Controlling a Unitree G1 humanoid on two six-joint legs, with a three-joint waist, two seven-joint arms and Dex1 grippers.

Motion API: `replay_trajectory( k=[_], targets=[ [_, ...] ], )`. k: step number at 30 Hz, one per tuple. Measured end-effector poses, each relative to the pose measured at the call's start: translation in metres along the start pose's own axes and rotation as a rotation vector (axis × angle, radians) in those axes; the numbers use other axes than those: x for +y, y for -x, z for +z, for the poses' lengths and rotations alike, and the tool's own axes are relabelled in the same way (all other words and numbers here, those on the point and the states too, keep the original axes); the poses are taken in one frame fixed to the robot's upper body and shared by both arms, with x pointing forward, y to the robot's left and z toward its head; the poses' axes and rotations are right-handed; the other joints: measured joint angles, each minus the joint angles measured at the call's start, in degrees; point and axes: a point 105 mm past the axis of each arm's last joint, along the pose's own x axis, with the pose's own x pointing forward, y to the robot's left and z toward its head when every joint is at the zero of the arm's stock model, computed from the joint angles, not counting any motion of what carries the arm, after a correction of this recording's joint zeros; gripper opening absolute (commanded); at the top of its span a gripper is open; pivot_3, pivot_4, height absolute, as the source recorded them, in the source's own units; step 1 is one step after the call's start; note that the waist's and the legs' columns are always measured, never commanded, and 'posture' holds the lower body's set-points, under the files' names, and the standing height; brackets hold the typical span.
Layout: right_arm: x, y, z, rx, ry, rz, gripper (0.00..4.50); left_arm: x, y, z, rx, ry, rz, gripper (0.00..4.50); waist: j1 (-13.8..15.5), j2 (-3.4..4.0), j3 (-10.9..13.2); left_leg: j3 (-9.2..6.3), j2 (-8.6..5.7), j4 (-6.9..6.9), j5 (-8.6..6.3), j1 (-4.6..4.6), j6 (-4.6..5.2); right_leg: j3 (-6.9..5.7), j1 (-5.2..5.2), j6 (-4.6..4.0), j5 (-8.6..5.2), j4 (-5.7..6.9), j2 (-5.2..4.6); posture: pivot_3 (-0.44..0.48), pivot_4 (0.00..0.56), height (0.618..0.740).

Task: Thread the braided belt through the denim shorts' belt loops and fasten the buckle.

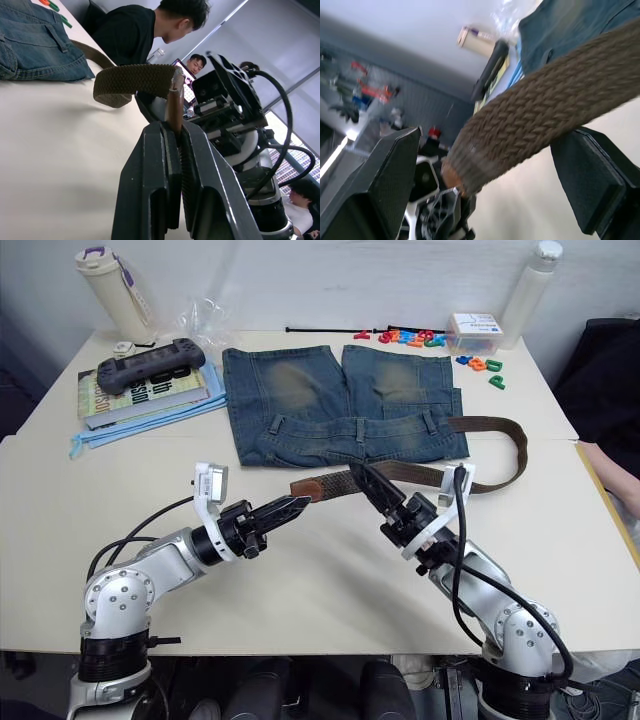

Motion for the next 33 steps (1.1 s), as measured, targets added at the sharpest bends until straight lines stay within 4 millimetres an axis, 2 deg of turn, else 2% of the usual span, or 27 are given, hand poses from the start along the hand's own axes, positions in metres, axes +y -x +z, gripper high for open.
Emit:
replay_trajectory(
  k=[2,4,8,9,10,12,13,18,19,21,22,25,30,33],
  targets=[
    [0.000,-0.001,0.001,-0.010,-0.005,-0.003,4.34,-0.001,0.000,0.000,0.001,-0.003,-0.003,0.00,0.0,0.00,0.0,0.00,0.01,-0.01,0.00,0.00,0.00,0.00,-0.02,-0.01,0.00,0.01,0.00,0.000,0.150,0.713],
    [0.000,-0.002,0.000,-0.012,-0.011,-0.002,3.83,-0.001,-0.001,0.000,0.001,-0.004,-0.004,0.00,-0.1,0.00,0.0,0.00,0.01,-0.04,-0.01,-0.01,0.02,0.03,-0.06,-0.02,-0.01,0.03,0.00,0.000,0.150,0.713],
    [-0.001,-0.002,0.003,-0.035,-0.017,-0.007,2.12,-0.001,0.000,0.001,-0.006,-0.009,-0.003,0.00,-0.1,0.00,0.0,-0.01,0.02,-0.05,-0.02,-0.03,0.04,0.02,-0.11,-0.05,-0.02,0.05,0.00,0.000,0.150,0.713],
    [0.000,-0.003,0.003,-0.035,-0.018,-0.007,1.37,-0.001,0.000,0.001,-0.005,-0.009,-0.003,0.00,-0.1,0.00,0.0,-0.01,0.02,-0.05,-0.02,-0.04,0.04,0.02,-0.12,-0.05,-0.02,0.05,0.00,0.000,0.150,0.713],
    [0.000,-0.003,0.003,-0.035,-0.018,-0.006,1.12,-0.001,0.000,0.001,-0.004,-0.009,-0.003,0.00,-0.1,0.01,0.0,-0.01,0.02,-0.05,-0.02,-0.05,0.04,0.02,-0.13,-0.05,-0.02,0.05,0.00,0.000,0.150,0.713],
    [0.000,-0.004,0.002,-0.037,-0.022,0.000,0.18,-0.001,0.000,0.000,0.002,-0.009,-0.003,0.00,-0.1,0.00,0.0,0.00,0.01,-0.04,-0.01,-0.17,0.04,0.03,-0.24,-0.05,-0.02,0.07,0.00,0.000,0.150,0.713],
    [0.001,-0.004,0.002,-0.039,-0.023,0.001,0.04,-0.001,0.000,0.000,0.003,-0.009,-0.003,0.00,-0.1,0.00,0.0,0.00,0.01,-0.04,0.00,-0.21,0.04,0.03,-0.28,-0.05,-0.02,0.08,0.00,0.000,0.150,0.713],
    [0.000,-0.004,0.001,-0.032,-0.015,-0.002,0.04,0.000,0.001,0.000,0.014,-0.017,0.004,0.00,-0.1,0.01,0.0,-0.01,0.01,0.04,0.11,-0.67,0.04,0.02,-0.73,-0.04,-0.02,0.22,0.00,0.000,0.150,0.713],
    [0.000,-0.004,0.001,-0.033,-0.015,-0.003,0.00,0.000,0.001,0.000,0.015,-0.018,0.004,0.84,-0.1,0.01,0.0,-0.01,0.01,0.04,0.13,-0.68,0.06,0.01,-0.74,-0.04,-0.02,0.22,0.00,0.000,0.150,0.713],
    [-0.001,-0.004,0.003,-0.045,-0.009,-0.010,0.00,0.000,0.002,0.001,0.020,-0.030,0.000,1.65,-0.1,0.01,0.0,0.00,0.01,0.06,0.13,-0.69,0.07,-0.01,-0.73,-0.04,-0.02,0.22,0.00,0.000,0.150,0.713],
    [-0.002,-0.004,0.004,-0.045,0.001,-0.018,0.00,0.000,0.003,0.001,0.030,-0.040,0.001,2.24,-0.1,0.01,0.0,0.00,0.00,0.06,0.13,-0.69,0.07,-0.01,-0.73,-0.03,-0.02,0.22,0.00,0.000,0.150,0.713],
    [-0.004,-0.003,0.006,-0.050,0.016,-0.034,0.00,0.004,0.013,-0.002,0.130,-0.139,0.014,3.32,-0.2,0.01,0.0,0.02,0.00,0.03,0.14,-0.67,0.05,0.00,-0.74,-0.04,-0.02,0.23,0.03,0.000,0.150,0.713],
    [-0.008,0.002,0.016,-0.085,0.039,-0.070,0.00,0.023,0.049,0.000,0.369,-0.350,0.020,3.32,-0.5,0.07,0.0,0.05,0.01,-0.13,0.13,-0.64,-0.05,0.02,-0.84,-0.17,-0.04,0.19,0.00,0.000,0.150,0.713],
    [-0.008,0.004,0.019,-0.094,0.044,-0.076,0.00,0.031,0.056,0.004,0.398,-0.374,0.037,3.32,-0.5,0.08,0.0,0.05,0.01,-0.21,0.00,-0.65,-0.22,0.03,-0.89,-0.24,-0.02,0.15,0.00,0.000,0.150,0.713]
  ],
)
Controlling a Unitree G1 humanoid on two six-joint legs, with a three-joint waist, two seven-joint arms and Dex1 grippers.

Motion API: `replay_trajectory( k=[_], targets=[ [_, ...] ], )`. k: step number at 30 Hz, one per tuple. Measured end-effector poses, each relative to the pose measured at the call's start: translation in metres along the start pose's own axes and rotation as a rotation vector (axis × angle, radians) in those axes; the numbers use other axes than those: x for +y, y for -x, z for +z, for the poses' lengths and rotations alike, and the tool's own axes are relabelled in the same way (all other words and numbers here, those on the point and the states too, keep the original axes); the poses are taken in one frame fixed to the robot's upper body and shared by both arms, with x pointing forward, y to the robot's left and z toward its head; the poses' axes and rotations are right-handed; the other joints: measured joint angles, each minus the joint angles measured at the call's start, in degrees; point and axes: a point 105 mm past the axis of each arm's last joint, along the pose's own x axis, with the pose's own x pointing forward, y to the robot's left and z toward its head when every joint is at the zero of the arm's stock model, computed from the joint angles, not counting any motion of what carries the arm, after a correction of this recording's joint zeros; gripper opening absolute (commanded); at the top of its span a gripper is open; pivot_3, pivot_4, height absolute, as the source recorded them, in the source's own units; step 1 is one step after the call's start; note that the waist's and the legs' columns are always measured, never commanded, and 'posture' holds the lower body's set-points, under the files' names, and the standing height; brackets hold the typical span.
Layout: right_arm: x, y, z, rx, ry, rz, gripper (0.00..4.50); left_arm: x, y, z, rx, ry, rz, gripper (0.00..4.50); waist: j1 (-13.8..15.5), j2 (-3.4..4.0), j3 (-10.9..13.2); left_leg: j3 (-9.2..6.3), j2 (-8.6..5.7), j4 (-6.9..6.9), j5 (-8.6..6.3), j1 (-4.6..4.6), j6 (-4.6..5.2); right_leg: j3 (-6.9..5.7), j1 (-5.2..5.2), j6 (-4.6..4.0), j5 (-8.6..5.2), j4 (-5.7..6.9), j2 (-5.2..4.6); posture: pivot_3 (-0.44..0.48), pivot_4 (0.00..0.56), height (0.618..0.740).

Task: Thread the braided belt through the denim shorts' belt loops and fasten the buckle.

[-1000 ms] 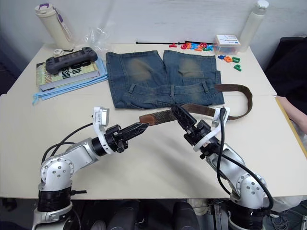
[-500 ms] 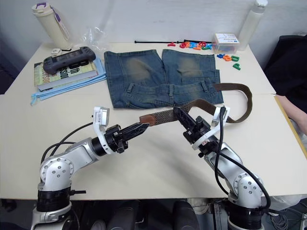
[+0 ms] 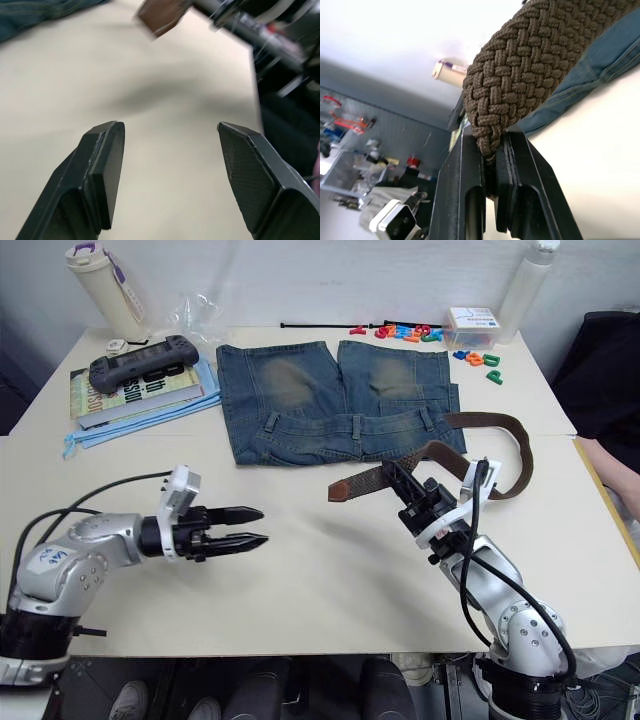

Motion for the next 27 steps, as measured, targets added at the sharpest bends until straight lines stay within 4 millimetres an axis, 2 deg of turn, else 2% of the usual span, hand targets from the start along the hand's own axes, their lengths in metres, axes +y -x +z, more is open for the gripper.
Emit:
replay_trajectory(
  k=[2,5,6,7,8,9,10,11,12,14,15,17,19,21,26,27],
  targets=[
    [-0.001,0.001,0.003,-0.012,0.003,-0.008,0.00,0.011,0.007,-0.001,0.027,-0.033,0.024,3.32,0.0,0.00,0.0,-0.03,0.00,-0.14,-0.03,-0.02,0.04,-0.02,-0.03,-0.04,0.02,-0.08,-0.08,0.000,0.150,0.713],
    [-0.002,0.001,0.004,-0.017,0.003,-0.013,0.00,0.019,0.007,0.000,0.041,-0.067,0.031,3.32,0.2,0.00,0.0,-0.04,-0.02,-0.17,-0.02,-0.02,0.05,-0.05,-0.02,-0.05,0.03,-0.10,-0.12,0.000,0.150,0.713],
    [-0.001,0.001,0.005,-0.020,0.004,-0.016,0.00,0.038,0.000,0.008,0.060,-0.172,0.072,3.32,0.6,0.01,0.0,-0.09,-0.02,-0.17,-0.02,-0.04,0.04,-0.06,-0.03,-0.05,0.03,-0.11,-0.13,0.000,0.150,0.713],
    [-0.001,0.003,0.007,-0.030,0.005,-0.021,0.00,0.046,-0.007,0.012,0.066,-0.227,0.083,3.32,0.9,0.00,0.0,-0.07,-0.01,-0.18,0.00,-0.23,0.07,-0.09,-0.22,-0.08,0.06,-0.12,-0.20,0.000,0.150,0.713],
    [-0.002,0.004,0.011,-0.052,-0.001,-0.032,0.00,0.070,-0.026,0.033,0.068,-0.373,0.163,3.32,1.4,0.06,0.0,-0.09,-0.06,-0.19,0.06,-0.24,0.15,-0.20,-0.14,-0.06,0.07,-0.11,-0.24,0.000,0.150,0.713],
    [-0.001,0.004,0.012,-0.055,-0.004,-0.032,0.00,0.074,-0.033,0.040,0.065,-0.421,0.185,3.32,1.7,0.03,0.0,0.07,-0.08,-0.19,0.32,-0.44,0.51,-0.39,-0.26,0.01,0.11,-0.09,-0.41,0.000,0.150,0.713],
    [-0.001,0.007,0.015,-0.070,-0.016,-0.035,0.00,0.084,-0.053,0.056,0.050,-0.522,0.233,3.32,1.6,0.03,0.0,0.38,-0.11,-0.17,0.31,-0.41,0.51,-0.80,-0.23,0.08,0.14,0.03,-0.60,0.000,0.150,0.713],
    [0.000,0.010,0.017,-0.086,-0.028,-0.035,0.00,0.092,-0.070,0.064,0.059,-0.605,0.279,3.32,1.4,0.02,0.0,0.66,-0.11,-0.10,0.32,-0.42,0.61,-1.23,-0.24,0.21,0.20,0.05,-0.73,0.000,0.150,0.713],
    [0.001,0.010,0.015,-0.086,-0.032,-0.032,0.00,0.101,-0.087,0.064,0.104,-0.686,0.325,3.32,1.3,0.00,0.0,0.89,-0.13,0.01,0.30,-0.41,0.71,-1.87,-0.26,0.30,0.24,0.05,-0.78,0.000,0.150,0.713],
    [0.006,0.012,0.014,-0.095,-0.040,-0.016,0.00,0.114,-0.108,0.052,0.202,-0.769,0.375,3.32,1.0,-0.02,0.0,1.11,-0.15,0.19,0.21,-0.41,0.87,-2.39,-0.26,0.46,0.29,0.09,-0.84,0.000,0.150,0.713],
    [0.011,0.013,0.015,-0.106,-0.041,0.002,0.00,0.121,-0.114,0.044,0.254,-0.795,0.402,3.32,0.8,-0.04,0.0,1.17,-0.17,0.26,0.19,-0.41,0.96,-2.47,-0.26,0.58,0.36,0.08,-0.84,0.000,0.150,0.713],
    [0.019,0.014,0.017,-0.116,-0.039,0.029,0.00,0.127,-0.121,0.043,0.281,-0.833,0.438,3.32,0.8,-0.13,0.1,1.19,-0.19,0.39,0.21,-0.41,1.11,-2.45,-0.24,0.73,0.45,0.08,-0.94,0.000,0.150,0.713],
    [0.023,0.015,0.017,-0.122,-0.035,0.041,0.00,0.135,-0.120,0.045,0.310,-0.864,0.491,2.79,0.7,-0.14,0.1,1.21,-0.20,0.48,-0.08,-0.36,1.57,-2.35,-0.23,0.80,0.56,0.01,-1.15,0.000,0.150,0.713],
    [0.022,0.017,0.018,-0.137,-0.038,0.030,0.00,0.139,-0.124,0.046,0.319,-0.886,0.536,2.22,0.8,-0.15,0.1,1.21,-0.20,0.50,-0.09,-0.33,1.60,-2.34,-0.24,0.79,0.63,0.05,-1.34,0.000,0.150,0.713],
    [0.020,0.019,0.019,-0.147,-0.039,0.015,0.00,0.139,-0.127,0.038,0.340,-0.915,0.522,0.04,0.7,-0.15,0.1,1.28,-0.20,0.53,-0.02,-0.34,1.50,-2.33,-0.28,0.79,0.63,0.11,-1.32,0.000,0.150,0.713],
    [0.020,0.019,0.020,-0.150,-0.039,0.015,0.00,0.139,-0.127,0.039,0.340,-0.922,0.522,0.04,0.7,-0.15,0.1,1.28,-0.20,0.54,-0.02,-0.33,1.50,-2.33,-0.27,0.79,0.63,0.11,-1.32,0.000,0.150,0.713]
  ],
)
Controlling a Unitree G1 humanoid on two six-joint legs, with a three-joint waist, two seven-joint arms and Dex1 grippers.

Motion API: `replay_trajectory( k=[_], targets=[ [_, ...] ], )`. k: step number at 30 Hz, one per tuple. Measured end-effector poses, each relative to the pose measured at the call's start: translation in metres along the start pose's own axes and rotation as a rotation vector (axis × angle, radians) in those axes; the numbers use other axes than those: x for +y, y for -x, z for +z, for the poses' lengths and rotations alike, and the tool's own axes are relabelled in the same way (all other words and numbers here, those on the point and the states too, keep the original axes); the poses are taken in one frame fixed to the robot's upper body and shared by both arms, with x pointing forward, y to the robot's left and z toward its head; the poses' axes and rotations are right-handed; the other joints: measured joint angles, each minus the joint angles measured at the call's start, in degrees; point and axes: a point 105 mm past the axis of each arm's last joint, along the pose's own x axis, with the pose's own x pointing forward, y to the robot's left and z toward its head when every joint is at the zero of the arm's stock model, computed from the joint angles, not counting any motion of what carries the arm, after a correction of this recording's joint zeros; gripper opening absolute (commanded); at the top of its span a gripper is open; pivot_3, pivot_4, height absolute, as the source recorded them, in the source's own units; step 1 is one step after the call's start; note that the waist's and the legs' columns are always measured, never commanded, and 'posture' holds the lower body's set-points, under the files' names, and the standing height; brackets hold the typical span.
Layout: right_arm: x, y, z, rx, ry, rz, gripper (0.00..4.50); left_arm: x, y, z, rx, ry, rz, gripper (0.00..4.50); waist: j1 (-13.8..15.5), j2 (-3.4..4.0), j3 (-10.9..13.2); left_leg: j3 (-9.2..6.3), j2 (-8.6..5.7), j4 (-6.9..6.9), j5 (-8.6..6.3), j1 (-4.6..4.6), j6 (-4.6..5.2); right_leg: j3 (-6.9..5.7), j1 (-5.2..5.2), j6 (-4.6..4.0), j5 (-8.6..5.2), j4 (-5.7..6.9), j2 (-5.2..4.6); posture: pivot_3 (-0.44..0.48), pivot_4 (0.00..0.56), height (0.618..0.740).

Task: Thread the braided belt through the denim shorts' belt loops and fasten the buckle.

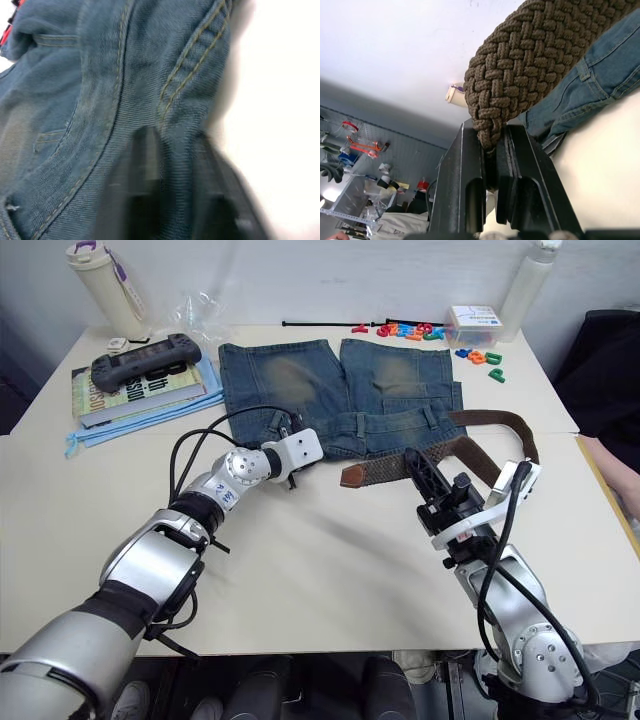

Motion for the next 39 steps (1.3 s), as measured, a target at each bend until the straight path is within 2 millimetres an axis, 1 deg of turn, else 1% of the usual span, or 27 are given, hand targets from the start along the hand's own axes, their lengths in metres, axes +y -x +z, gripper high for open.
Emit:
replay_trajectory(
  k=[6,10,11,12,13,14,16,17,19,21,22,25,28,30,32,35,37,39],
  targets=[
    [0.000,0.000,0.001,-0.002,0.009,-0.002,0.00,0.000,0.004,-0.003,-0.022,-0.012,-0.008,0.04,-0.2,0.00,0.0,0.03,0.01,0.02,0.01,0.00,-0.03,0.03,-0.01,0.00,0.00,0.01,0.01,0.000,0.150,0.713],
    [0.001,0.000,0.003,-0.006,0.008,-0.002,0.00,0.000,0.018,-0.014,-0.056,-0.014,-0.021,0.04,-0.6,0.00,0.0,0.12,0.05,-0.01,0.11,0.06,-0.19,0.09,-0.05,0.00,0.00,0.07,0.04,0.000,0.150,0.713],
    [0.001,0.000,0.004,-0.009,0.012,-0.004,0.00,0.000,0.023,-0.018,-0.064,-0.013,-0.022,0.04,-0.8,0.00,0.0,0.13,0.06,-0.01,0.12,0.06,-0.21,0.08,-0.06,0.00,0.00,0.33,0.04,0.000,0.150,0.713],
    [0.002,0.000,0.005,-0.011,0.014,0.000,0.00,0.001,0.033,-0.025,-0.072,-0.028,-0.020,0.04,-1.2,0.01,0.0,0.17,0.06,-0.01,0.12,0.09,-0.21,0.09,-0.08,-0.01,0.00,0.38,0.00,0.000,0.150,0.713],
    [0.003,-0.001,0.007,-0.016,0.017,-0.001,0.00,0.002,0.049,-0.035,-0.071,-0.033,-0.006,0.04,-1.9,0.01,0.0,0.24,0.07,-0.02,0.13,0.13,-0.23,0.11,-0.11,-0.01,0.00,0.42,-0.01,0.000,0.150,0.713],
    [0.003,0.000,0.010,-0.022,0.019,-0.003,0.00,0.002,0.061,-0.042,-0.067,-0.041,0.006,0.04,-2.4,0.01,0.0,0.30,0.08,-0.05,0.15,0.18,-0.25,0.18,-0.13,-0.01,0.00,0.45,-0.01,0.000,0.150,0.713],
    [0.003,0.001,0.017,-0.042,0.025,-0.008,0.00,0.000,0.081,-0.054,-0.034,-0.041,0.018,0.04,-2.7,0.01,0.0,0.30,0.09,-0.07,0.19,0.20,-0.32,0.18,-0.15,-0.02,0.00,0.51,-0.01,0.000,0.150,0.713],
    [0.004,0.001,0.021,-0.055,0.024,-0.005,0.00,-0.003,0.097,-0.063,-0.003,-0.033,0.028,0.04,-3.0,0.01,0.0,0.30,0.10,-0.09,0.20,0.21,-0.35,0.20,-0.18,-0.03,-0.01,0.55,-0.01,0.000,0.150,0.713],
    [0.005,0.001,0.025,-0.067,0.032,-0.006,0.00,-0.012,0.120,-0.071,0.028,0.022,0.027,0.04,-3.2,0.01,0.0,0.33,0.10,-0.12,0.21,0.24,-0.36,0.28,-0.18,-0.05,-0.02,0.58,-0.03,0.000,0.150,0.713],
    [0.005,0.002,0.031,-0.080,0.036,-0.009,0.00,-0.030,0.140,-0.068,0.027,0.128,0.010,0.04,-3.0,0.02,0.0,0.25,0.10,-0.11,0.21,0.24,-0.36,0.59,-0.14,-0.07,-0.04,0.60,-0.12,0.000,0.150,0.713],
    [0.005,0.001,0.032,-0.082,0.036,-0.008,0.00,-0.037,0.144,-0.066,0.025,0.154,-0.005,0.04,-2.9,0.02,0.0,0.25,0.09,-0.09,0.22,0.24,-0.37,0.62,-0.14,-0.08,-0.04,0.60,-0.11,0.000,0.150,0.713],
    [0.007,-0.004,0.035,-0.076,0.037,0.000,0.00,-0.064,0.162,-0.046,-0.015,0.184,-0.057,0.04,-2.4,0.01,0.0,0.25,0.06,-0.09,0.21,0.29,-0.37,0.67,-0.10,-0.09,-0.04,0.39,-0.16,0.000,0.150,0.713],
    [0.004,-0.006,0.039,-0.067,0.050,-0.024,0.00,-0.082,0.177,-0.035,-0.018,0.203,-0.071,0.04,-1.9,0.02,0.0,0.26,0.05,-0.11,0.20,0.31,-0.39,0.70,-0.12,-0.12,-0.06,0.40,-0.18,0.000,0.150,0.713],
    [-0.004,-0.007,0.043,-0.062,0.053,-0.067,0.00,-0.088,0.188,-0.033,-0.001,0.206,-0.057,0.04,-1.6,0.01,0.0,0.26,0.06,-0.12,0.22,0.31,-0.42,0.68,-0.15,-0.19,-0.09,0.44,-0.17,0.000,0.150,0.713],
    [-0.007,-0.007,0.043,-0.043,0.063,-0.087,0.00,-0.090,0.199,-0.034,0.018,0.200,-0.041,0.04,-1.7,0.02,0.0,0.29,0.06,-0.15,0.23,0.30,-0.43,0.72,-0.20,-0.21,-0.10,0.46,-0.17,0.000,0.150,0.713],
    [-0.008,-0.007,0.044,-0.014,0.083,-0.107,0.00,-0.094,0.216,-0.042,0.068,0.179,-0.038,0.04,-1.6,0.03,0.0,0.30,0.07,-0.17,0.23,0.30,-0.43,0.71,-0.25,-0.25,-0.13,0.50,-0.17,0.000,0.150,0.713],
    [-0.011,-0.007,0.044,0.008,0.089,-0.122,0.00,-0.094,0.223,-0.049,0.091,0.168,-0.030,0.04,-1.6,0.02,0.0,0.30,0.07,-0.16,0.21,0.30,-0.41,0.70,-0.23,-0.26,-0.13,0.50,-0.18,0.000,0.150,0.713],
    [-0.015,-0.007,0.044,0.023,0.088,-0.140,0.00,-0.093,0.224,-0.051,0.098,0.145,-0.029,0.04,-1.5,0.02,0.0,0.30,0.07,-0.15,0.19,0.28,-0.37,0.69,-0.25,-0.27,-0.12,0.50,-0.18,0.000,0.150,0.713]
  ],
)
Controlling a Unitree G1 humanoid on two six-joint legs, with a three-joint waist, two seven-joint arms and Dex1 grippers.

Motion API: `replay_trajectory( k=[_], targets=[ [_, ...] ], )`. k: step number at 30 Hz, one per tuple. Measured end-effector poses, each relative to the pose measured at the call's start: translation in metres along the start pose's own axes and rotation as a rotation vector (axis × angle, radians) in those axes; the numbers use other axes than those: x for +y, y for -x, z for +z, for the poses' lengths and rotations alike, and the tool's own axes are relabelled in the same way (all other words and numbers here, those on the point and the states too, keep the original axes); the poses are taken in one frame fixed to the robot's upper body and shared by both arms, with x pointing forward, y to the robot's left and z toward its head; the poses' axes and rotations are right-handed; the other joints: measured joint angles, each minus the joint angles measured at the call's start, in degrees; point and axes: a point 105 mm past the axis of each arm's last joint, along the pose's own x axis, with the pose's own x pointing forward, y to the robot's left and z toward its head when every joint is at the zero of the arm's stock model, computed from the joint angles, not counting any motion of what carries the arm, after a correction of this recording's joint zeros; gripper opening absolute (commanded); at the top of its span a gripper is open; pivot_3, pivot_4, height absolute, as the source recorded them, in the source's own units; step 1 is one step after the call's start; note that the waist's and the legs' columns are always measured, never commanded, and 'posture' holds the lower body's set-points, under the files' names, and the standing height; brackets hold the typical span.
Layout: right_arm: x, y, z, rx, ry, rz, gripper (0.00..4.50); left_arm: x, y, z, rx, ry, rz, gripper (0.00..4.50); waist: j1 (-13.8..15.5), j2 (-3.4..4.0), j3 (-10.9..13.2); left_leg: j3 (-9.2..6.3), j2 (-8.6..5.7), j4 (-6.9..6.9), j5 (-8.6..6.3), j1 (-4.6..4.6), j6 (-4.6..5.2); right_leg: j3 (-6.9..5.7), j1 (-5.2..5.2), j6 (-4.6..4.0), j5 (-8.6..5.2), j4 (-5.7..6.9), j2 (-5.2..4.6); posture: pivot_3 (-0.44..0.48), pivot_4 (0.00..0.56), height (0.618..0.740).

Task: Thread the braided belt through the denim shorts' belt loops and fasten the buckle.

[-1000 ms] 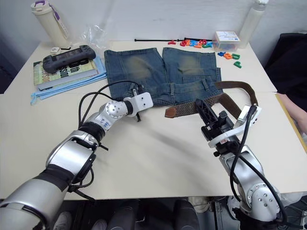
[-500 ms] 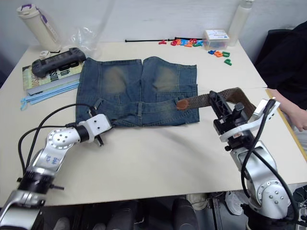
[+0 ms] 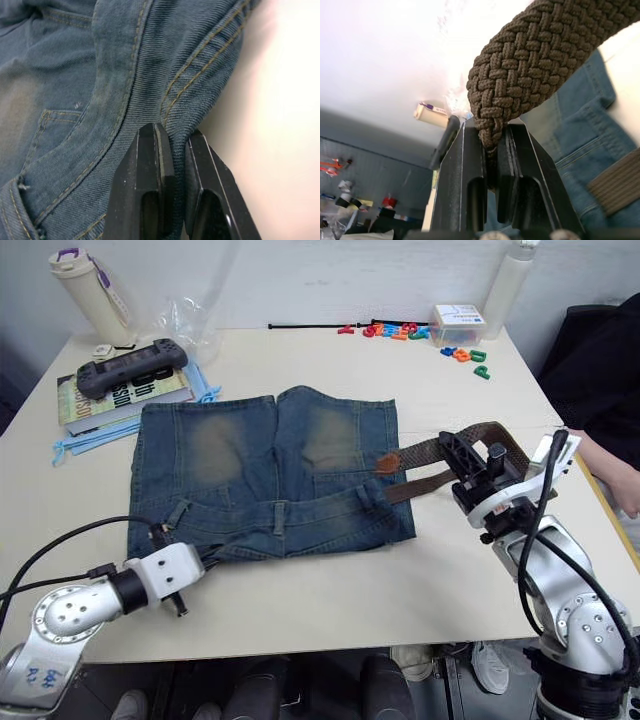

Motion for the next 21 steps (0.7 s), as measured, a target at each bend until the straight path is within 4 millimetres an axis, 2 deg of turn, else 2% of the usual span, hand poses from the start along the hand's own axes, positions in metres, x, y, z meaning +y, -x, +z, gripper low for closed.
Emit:
replay_trajectory(
  k=[2,4,5,7,10,14,18,21],
  targets=[
    [-0.003,-0.002,-0.002,0.027,0.003,-0.010,0.00,0.001,-0.001,-0.002,-0.005,-0.012,0.004,0.04,0.0,0.01,0.0,0.01,0.00,-0.01,0.00,0.00,0.00,0.00,-0.01,0.00,0.00,0.00,-0.01,0.000,0.150,0.713],
    [-0.007,-0.004,-0.006,0.056,0.011,-0.031,0.00,0.001,-0.003,-0.004,-0.014,0.002,0.010,0.96,0.0,0.01,0.0,0.01,0.00,-0.02,0.01,-0.01,-0.01,0.00,-0.02,-0.01,0.00,0.01,-0.01,0.000,0.150,0.713],
    [-0.010,-0.005,-0.009,0.077,0.015,-0.044,0.00,0.001,-0.004,-0.004,-0.020,0.013,0.016,1.21,0.0,0.02,0.0,0.00,0.00,-0.01,0.01,-0.01,-0.01,0.00,-0.03,-0.01,0.00,0.02,-0.01,0.000,0.150,0.713],
    [-0.013,-0.006,-0.014,0.104,0.020,-0.056,0.00,0.002,-0.007,-0.005,-0.033,0.038,0.027,2.09,0.0,0.02,0.0,0.00,0.00,0.00,0.02,-0.02,-0.02,-0.01,-0.03,-0.01,0.00,0.03,-0.01,0.000,0.150,0.713],
    [-0.011,-0.009,-0.014,0.124,0.032,-0.052,0.00,-0.002,-0.008,0.005,-0.119,0.153,0.008,3.43,0.0,0.02,0.0,0.01,0.00,0.02,0.03,-0.04,-0.03,-0.02,-0.03,0.00,0.01,0.04,-0.01,0.000,0.150,0.713],
    [-0.010,-0.016,-0.015,0.155,0.040,-0.042,0.00,-0.005,0.008,0.053,-0.391,0.342,-0.110,3.43,-0.1,0.01,0.0,-0.03,0.02,0.03,0.08,0.01,-0.12,-0.03,0.03,0.00,0.00,0.05,0.01,0.000,0.150,0.713],
    [-0.023,-0.021,-0.022,0.198,0.045,-0.075,0.00,-0.006,0.013,0.063,-0.436,0.443,-0.207,3.43,0.0,0.09,-0.1,-0.03,0.01,0.10,0.11,0.02,-0.12,-0.06,0.06,0.00,0.00,0.12,0.06,0.000,0.150,0.713],
    [-0.032,-0.026,-0.024,0.219,0.070,-0.098,0.00,0.001,0.012,0.073,-0.467,0.449,-0.234,3.43,0.0,0.09,-0.1,-0.01,0.00,0.18,0.11,0.02,-0.09,-0.07,0.07,0.00,0.01,0.18,0.07,0.000,0.150,0.713]
  ],
)
